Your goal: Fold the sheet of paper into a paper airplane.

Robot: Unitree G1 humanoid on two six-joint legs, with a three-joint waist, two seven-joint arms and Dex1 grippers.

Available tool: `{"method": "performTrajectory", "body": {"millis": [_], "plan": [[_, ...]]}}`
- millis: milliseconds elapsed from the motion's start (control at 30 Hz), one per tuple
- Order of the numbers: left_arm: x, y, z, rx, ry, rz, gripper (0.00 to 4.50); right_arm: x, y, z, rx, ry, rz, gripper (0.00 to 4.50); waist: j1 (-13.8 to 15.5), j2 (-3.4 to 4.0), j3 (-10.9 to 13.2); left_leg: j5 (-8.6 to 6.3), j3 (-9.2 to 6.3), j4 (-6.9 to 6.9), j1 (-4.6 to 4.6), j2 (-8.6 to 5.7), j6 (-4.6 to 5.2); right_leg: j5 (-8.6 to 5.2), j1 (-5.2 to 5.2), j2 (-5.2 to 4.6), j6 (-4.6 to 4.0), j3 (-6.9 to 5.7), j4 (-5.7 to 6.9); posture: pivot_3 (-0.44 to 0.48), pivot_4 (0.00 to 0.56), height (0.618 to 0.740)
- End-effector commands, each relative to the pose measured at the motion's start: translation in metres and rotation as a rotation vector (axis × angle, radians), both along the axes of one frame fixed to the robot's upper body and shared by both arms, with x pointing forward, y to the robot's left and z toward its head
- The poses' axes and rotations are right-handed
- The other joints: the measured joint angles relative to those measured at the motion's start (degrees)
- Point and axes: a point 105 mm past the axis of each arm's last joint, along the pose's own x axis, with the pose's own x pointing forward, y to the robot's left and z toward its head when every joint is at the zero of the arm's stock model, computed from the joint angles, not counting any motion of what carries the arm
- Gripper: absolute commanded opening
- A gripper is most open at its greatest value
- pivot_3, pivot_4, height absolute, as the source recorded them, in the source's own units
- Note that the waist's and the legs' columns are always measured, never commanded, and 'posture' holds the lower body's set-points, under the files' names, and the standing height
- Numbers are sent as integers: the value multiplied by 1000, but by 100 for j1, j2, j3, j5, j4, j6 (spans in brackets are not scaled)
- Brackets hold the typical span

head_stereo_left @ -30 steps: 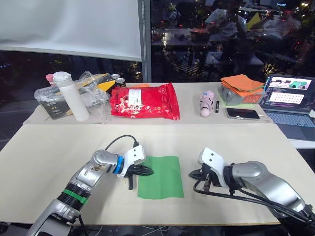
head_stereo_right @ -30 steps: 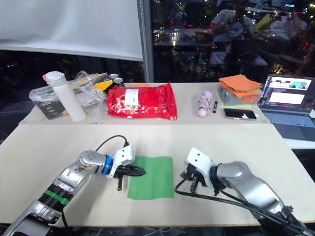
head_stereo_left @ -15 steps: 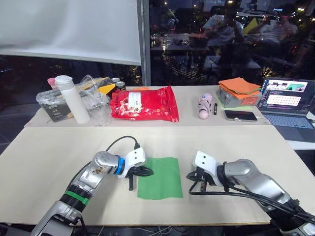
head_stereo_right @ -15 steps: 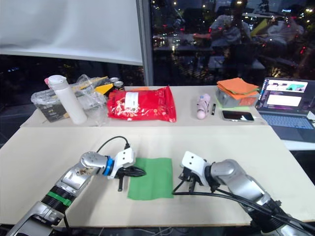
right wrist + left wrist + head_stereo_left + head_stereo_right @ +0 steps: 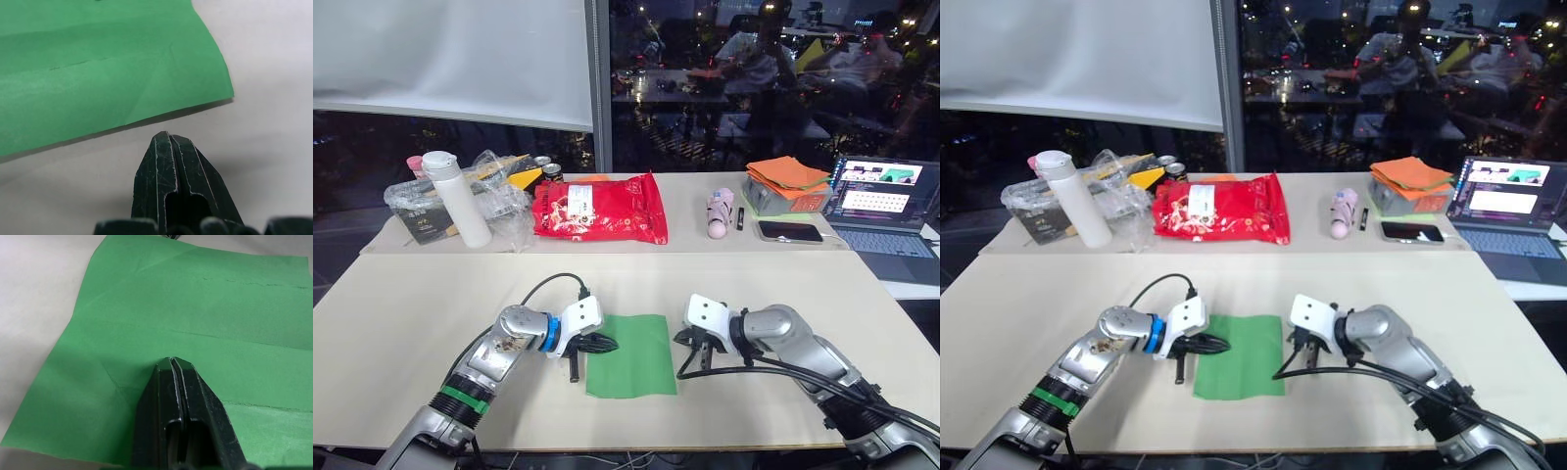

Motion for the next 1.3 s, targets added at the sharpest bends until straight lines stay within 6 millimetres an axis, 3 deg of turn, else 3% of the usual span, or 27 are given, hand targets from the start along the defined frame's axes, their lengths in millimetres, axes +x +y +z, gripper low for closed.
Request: {"method": "performTrajectory", "body": {"millis": [33, 200, 533, 800, 967, 1200, 1300], "plan": [[-13, 10, -31, 89, 107, 24, 0, 0, 9, -2, 20, -5, 43, 40, -5, -1, -1, 0, 0, 0, 1, 0, 0, 0, 0, 0, 0, 0, 0, 0, 150, 725], [-15, 14, -32, 94, 110, 31, 0, 2, 19, 6, 117, 9, 43, 40, -17, -2, -2, -3, 0, 0, 3, 0, 4, -1, 1, 1, -1, 0, 4, 0, 150, 725], [-11, 22, -29, 98, 95, 63, 0, -15, 50, 24, 324, 134, 141, 40, -21, -1, 0, -10, -2, -1, 1, 0, 16, -9, -2, 3, -2, 0, 12, 0, 150, 725], [-13, 28, -22, 70, 96, 73, 0, -7, 77, 17, 365, 135, 148, 40, -76, -4, 2, -12, -3, -1, 18, 0, 21, -37, -7, 5, -15, 0, 59, 0, 150, 725], [-11, 38, -8, 29, 78, 137, 0, 0, 85, 4, 364, 158, 141, 40, -143, -9, 7, -19, -5, -5, 23, 0, 32, -46, -7, 7, -15, 0, 69, 0, 150, 725], [13, 79, 31, -138, 76, 364, 0, 3, 106, -12, 336, 192, 178, 40, -157, -9, 26, -21, -10, -6, 22, 1, 35, -48, -18, 10, -14, -1, 81, 0, 150, 725], [18, 87, 53, -231, 62, 397, 0, 4, 105, -18, 289, 186, 192, 40, -123, -9, 37, -21, -10, -6, 16, 1, 35, -49, -20, 9, -14, -3, 78, 0, 150, 725]]}}
